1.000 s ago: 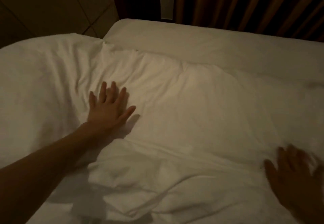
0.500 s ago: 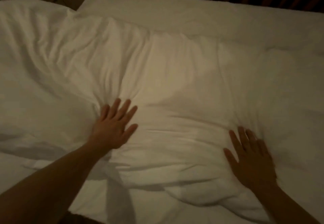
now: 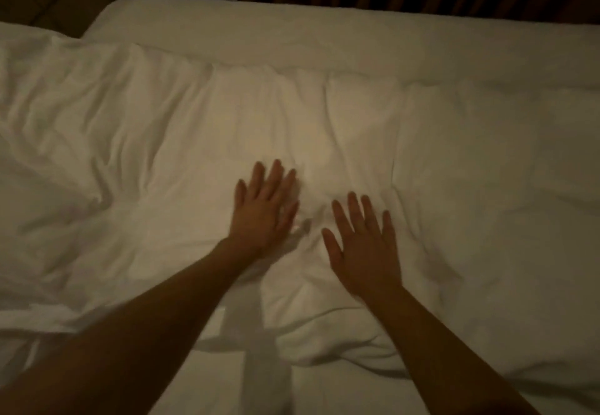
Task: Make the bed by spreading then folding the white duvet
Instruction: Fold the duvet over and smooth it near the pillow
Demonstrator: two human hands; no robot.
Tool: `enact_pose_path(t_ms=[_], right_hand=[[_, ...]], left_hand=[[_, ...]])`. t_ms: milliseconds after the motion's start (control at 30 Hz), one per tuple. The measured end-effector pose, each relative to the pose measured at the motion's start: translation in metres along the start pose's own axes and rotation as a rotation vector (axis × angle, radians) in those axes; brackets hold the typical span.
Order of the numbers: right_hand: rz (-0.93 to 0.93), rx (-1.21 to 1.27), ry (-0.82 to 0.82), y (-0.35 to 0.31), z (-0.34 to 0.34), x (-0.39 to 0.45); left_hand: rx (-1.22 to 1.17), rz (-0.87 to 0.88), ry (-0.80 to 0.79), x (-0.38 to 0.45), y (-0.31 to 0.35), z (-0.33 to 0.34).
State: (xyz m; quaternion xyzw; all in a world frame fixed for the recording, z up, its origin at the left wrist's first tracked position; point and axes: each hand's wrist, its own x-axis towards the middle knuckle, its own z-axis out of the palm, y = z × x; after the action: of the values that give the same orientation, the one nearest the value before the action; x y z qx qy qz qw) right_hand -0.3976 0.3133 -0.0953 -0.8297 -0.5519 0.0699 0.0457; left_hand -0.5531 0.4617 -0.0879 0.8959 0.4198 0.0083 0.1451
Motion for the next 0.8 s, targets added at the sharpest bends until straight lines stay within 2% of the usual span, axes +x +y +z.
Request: enact_pose_path(t_ms=[67,133,300,433,633,733,800], right_hand=[[-0.020,-0.021,0.037,0.008,-0.007,0.011],[-0.044,-0.065,0.055,0.048,-0.006,0.010],[-0.160,-0.191,0.072,0.187,-0.003,-0.028],[0.070,-0.203,0.060,0.313,-0.012,-0.072],[0.111,-0.231,0.053,0.452,-0.040,-0.122],[0.310,-0.254,-0.034,0.540,-0.065,-0.154],[0.360,-0.285,-0.121,0.600,-0.077,-0.180]], left_hand=[[-0.032,0.024,-0.028,0.015,0.053,0.018],[0.010,-0.001,-0.061,0.014,0.083,0.042],[0.154,-0.094,-0.073,0.002,0.101,0.085],[0.222,-0.130,-0.054,0.004,0.105,0.091],[0.108,-0.350,-0.050,-0.011,0.167,0.103],[0.050,-0.447,-0.065,-0.007,0.206,0.110],[-0.019,-0.471,-0.024,0.002,0.236,0.111]])
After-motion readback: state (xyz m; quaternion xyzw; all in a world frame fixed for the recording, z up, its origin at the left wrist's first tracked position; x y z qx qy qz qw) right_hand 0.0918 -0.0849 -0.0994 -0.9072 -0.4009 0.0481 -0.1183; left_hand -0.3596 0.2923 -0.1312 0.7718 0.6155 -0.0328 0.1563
